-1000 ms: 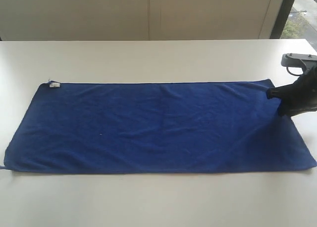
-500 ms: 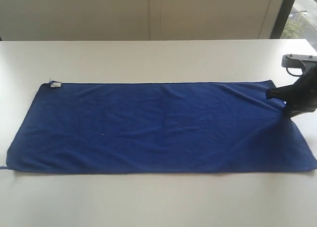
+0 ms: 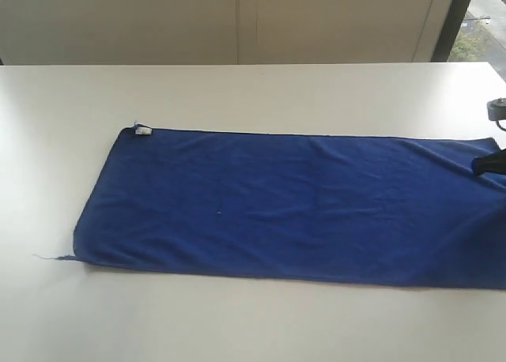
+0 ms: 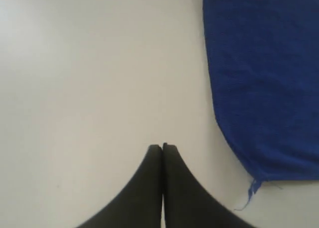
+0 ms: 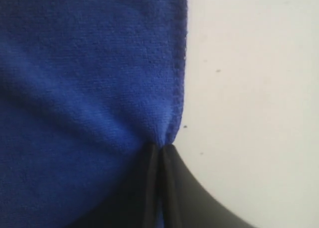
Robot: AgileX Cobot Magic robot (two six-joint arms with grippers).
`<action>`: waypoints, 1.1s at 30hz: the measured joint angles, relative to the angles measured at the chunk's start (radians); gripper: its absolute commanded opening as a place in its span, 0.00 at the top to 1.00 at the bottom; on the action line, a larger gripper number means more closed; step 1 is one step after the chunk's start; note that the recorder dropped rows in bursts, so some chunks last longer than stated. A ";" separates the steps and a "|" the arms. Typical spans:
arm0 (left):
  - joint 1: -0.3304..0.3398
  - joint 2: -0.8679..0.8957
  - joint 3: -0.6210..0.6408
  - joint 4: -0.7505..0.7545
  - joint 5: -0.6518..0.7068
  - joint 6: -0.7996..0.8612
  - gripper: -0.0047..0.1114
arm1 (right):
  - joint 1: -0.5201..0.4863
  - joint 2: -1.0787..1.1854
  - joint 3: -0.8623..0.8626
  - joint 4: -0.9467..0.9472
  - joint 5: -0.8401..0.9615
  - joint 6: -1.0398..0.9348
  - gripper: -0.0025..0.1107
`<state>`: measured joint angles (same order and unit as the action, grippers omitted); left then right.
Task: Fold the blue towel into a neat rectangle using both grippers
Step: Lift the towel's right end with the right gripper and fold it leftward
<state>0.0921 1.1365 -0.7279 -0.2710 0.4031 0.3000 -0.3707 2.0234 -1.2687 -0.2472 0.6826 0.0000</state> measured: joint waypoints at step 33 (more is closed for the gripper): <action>0.000 0.000 0.000 0.000 0.000 0.000 0.96 | 0.390 -0.281 -0.243 0.337 0.107 -0.176 0.98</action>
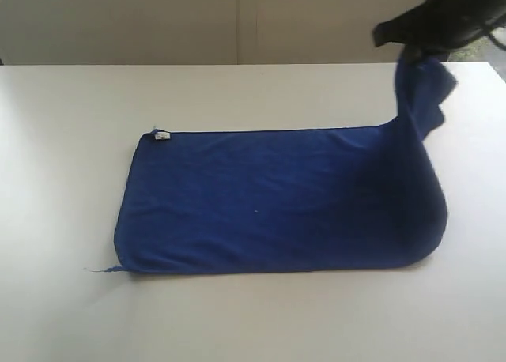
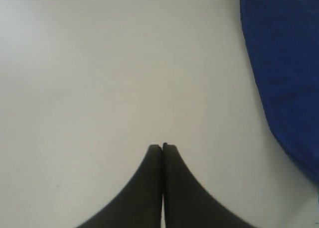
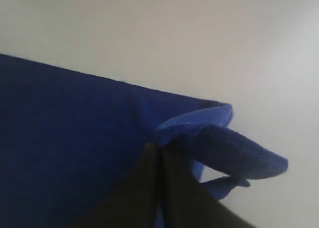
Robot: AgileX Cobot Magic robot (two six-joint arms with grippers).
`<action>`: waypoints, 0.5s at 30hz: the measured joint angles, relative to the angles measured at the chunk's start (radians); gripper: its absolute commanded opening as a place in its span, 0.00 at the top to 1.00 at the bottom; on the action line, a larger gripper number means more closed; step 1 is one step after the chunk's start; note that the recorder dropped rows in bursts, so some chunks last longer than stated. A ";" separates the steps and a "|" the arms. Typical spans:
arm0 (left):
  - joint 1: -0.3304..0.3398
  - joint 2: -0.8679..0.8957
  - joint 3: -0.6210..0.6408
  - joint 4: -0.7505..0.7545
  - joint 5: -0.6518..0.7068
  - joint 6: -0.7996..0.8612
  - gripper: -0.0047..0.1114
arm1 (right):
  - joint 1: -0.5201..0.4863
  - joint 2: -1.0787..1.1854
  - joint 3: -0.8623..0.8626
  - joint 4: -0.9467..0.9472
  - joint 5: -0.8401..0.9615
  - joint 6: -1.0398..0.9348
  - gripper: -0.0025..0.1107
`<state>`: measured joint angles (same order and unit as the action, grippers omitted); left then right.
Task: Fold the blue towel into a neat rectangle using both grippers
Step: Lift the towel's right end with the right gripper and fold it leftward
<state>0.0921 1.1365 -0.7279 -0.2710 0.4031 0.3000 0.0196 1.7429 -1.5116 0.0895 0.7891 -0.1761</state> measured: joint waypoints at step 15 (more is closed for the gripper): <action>0.000 0.000 0.000 0.000 0.000 0.000 0.96 | 0.489 0.254 -0.198 0.024 -0.112 -0.036 0.98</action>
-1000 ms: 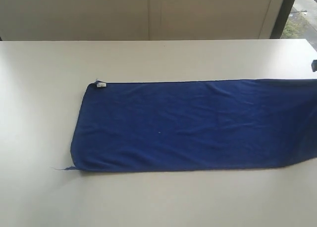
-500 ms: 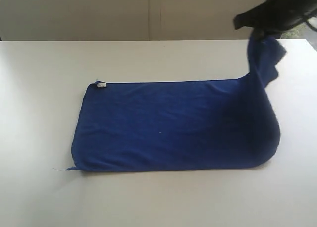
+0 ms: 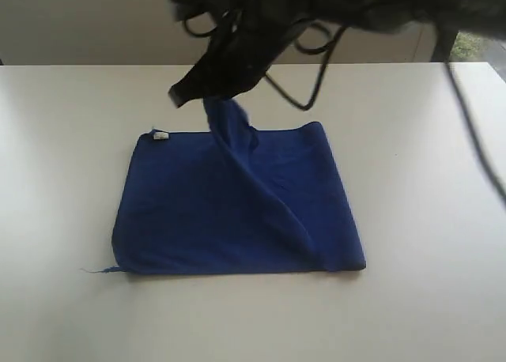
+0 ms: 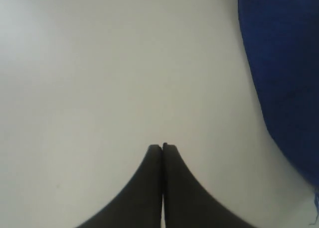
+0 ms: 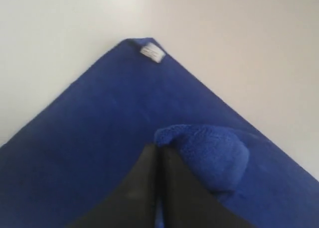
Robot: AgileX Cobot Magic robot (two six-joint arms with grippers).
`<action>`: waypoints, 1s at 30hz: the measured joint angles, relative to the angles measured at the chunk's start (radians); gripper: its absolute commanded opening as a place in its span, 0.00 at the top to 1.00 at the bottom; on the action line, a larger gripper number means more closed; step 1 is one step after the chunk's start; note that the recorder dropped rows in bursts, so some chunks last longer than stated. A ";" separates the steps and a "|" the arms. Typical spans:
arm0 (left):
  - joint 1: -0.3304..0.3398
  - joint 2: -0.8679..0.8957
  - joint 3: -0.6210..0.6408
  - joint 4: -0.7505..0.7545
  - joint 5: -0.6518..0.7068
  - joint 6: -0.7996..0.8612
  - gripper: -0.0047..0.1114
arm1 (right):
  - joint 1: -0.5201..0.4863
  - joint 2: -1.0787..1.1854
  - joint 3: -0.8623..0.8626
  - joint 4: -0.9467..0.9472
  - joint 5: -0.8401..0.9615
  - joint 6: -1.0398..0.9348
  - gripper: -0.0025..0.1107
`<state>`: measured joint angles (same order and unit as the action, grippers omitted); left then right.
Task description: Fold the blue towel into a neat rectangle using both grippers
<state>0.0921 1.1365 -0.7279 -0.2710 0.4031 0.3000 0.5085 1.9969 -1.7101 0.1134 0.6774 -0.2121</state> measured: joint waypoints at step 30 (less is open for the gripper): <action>0.000 0.000 0.000 0.000 0.000 0.000 0.96 | -0.005 0.121 -0.171 -0.047 0.212 -0.042 0.98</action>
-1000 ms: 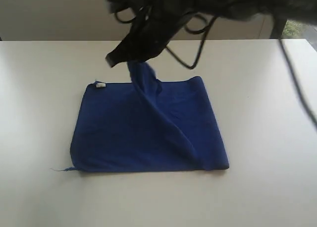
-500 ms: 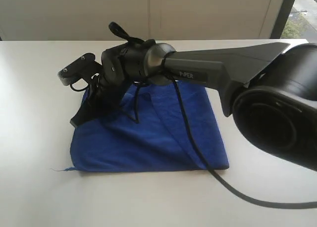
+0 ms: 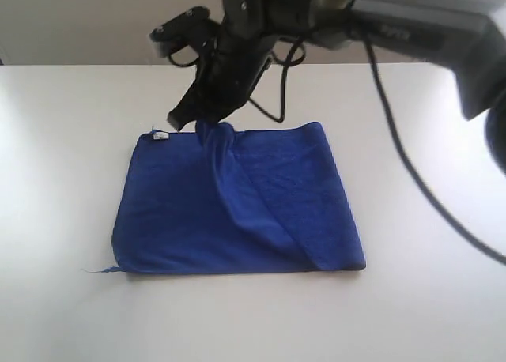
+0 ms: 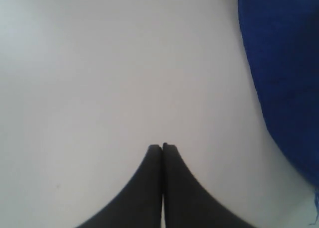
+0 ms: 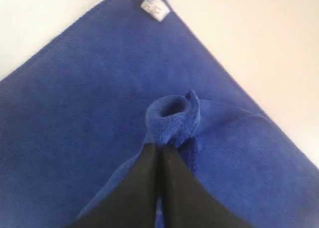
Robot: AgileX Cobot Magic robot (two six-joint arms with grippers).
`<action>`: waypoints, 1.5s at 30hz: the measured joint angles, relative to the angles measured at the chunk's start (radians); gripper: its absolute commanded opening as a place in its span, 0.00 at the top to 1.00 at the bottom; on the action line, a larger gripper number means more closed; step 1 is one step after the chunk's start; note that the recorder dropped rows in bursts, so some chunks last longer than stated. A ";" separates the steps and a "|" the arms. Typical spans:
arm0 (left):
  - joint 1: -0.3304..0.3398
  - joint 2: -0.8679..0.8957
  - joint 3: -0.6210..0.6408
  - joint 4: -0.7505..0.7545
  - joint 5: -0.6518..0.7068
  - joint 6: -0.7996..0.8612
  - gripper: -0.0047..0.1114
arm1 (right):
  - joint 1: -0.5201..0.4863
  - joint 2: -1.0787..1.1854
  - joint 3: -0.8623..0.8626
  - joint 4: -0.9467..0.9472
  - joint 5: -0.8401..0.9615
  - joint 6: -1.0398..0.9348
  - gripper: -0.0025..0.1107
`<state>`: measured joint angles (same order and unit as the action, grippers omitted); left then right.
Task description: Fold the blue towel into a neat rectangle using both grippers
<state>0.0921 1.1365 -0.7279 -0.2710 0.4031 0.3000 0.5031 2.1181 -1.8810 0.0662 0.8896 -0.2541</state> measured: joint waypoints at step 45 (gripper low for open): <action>0.000 0.000 0.000 0.000 0.000 0.000 0.96 | 0.110 0.176 -0.094 0.386 -0.107 -0.208 0.52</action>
<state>0.0921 1.1365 -0.7279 -0.2710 0.4031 0.3000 0.6134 2.2945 -1.9745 0.4521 0.7828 -0.4618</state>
